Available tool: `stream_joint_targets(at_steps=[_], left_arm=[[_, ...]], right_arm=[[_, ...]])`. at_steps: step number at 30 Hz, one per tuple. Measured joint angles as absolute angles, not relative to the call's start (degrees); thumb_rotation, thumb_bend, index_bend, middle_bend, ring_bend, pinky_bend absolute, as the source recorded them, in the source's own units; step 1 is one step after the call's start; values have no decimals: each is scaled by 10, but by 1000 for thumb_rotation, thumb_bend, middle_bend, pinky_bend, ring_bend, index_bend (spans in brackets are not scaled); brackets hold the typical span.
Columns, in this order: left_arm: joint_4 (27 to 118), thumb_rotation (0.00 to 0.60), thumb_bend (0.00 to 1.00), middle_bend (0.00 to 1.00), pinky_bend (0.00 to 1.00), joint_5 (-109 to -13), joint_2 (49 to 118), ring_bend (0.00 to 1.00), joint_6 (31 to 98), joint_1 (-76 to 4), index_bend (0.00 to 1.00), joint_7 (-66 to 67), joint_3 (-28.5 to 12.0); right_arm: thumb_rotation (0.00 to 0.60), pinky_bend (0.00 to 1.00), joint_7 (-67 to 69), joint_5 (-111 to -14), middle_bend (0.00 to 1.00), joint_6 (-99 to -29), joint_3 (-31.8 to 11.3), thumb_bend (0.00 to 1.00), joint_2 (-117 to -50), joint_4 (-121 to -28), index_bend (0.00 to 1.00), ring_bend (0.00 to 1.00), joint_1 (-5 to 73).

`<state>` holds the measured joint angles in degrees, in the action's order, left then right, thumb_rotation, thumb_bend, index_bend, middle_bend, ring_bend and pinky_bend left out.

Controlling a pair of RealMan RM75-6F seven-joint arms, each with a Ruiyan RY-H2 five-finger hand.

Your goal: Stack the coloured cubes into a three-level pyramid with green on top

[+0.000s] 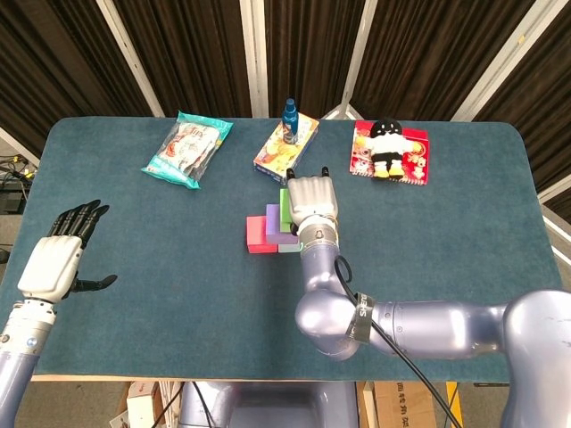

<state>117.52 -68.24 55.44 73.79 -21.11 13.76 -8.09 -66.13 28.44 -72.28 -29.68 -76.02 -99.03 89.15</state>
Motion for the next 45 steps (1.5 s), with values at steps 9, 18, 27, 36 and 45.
stream_joint_targets(at_steps=[9, 18, 27, 36, 45], left_arm=[[1175, 600, 114, 0, 0, -682, 554, 0, 738, -211, 0, 138, -82], [1175, 600, 114, 0, 0, -682, 554, 0, 737, -210, 0, 138, -82], [1175, 600, 114, 0, 0, -682, 554, 0, 737, -210, 0, 138, -83], [1174, 600, 114, 0, 0, -681, 554, 0, 737, -210, 0, 140, -84], [1173, 600, 114, 0, 0, -680, 555, 0, 737, -210, 0, 141, -84]], right_arm=[[600, 0, -679, 280, 404, -726, -308, 343, -766, -987, 32, 243, 885], [600, 0, -692, 280, 404, -732, -316, 343, -771, -985, 32, 243, 876], [600, 0, -703, 275, 404, -736, -323, 343, -776, -984, 32, 243, 869], [600, 0, -713, 275, 404, -740, -330, 344, -782, -980, 32, 243, 864], [600, 0, -718, 271, 404, -742, -335, 343, -790, -979, 32, 243, 859]])
